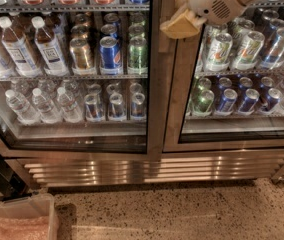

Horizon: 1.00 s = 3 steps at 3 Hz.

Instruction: Open left fridge door

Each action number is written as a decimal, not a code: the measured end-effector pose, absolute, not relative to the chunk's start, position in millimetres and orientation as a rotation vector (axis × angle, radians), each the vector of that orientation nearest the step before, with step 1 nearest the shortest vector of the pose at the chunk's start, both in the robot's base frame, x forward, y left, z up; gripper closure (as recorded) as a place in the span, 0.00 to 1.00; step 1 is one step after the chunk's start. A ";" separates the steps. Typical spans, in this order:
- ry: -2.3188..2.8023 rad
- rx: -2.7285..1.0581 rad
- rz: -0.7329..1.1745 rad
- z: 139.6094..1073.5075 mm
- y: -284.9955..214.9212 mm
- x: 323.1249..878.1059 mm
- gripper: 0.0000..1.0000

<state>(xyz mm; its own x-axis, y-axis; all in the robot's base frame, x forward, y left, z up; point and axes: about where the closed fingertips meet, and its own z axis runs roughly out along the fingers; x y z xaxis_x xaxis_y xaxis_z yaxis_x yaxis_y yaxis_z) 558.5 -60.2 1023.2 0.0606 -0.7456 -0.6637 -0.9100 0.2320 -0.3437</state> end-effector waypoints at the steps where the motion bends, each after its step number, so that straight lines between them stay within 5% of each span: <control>1: 1.717 -1.546 0.263 1025.4 -61.1 555.2 1.00; 3: 1.708 -1.584 0.282 1025.0 -55.5 547.5 1.00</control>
Offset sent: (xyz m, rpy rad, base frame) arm -0.1845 -0.0321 0.0056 0.1110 -0.0178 -0.1453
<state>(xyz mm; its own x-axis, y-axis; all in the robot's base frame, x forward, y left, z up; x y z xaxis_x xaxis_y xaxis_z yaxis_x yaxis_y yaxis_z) 547.5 -55.5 1025.0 0.0741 -0.7496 -0.6578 -0.9212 0.2011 -0.3330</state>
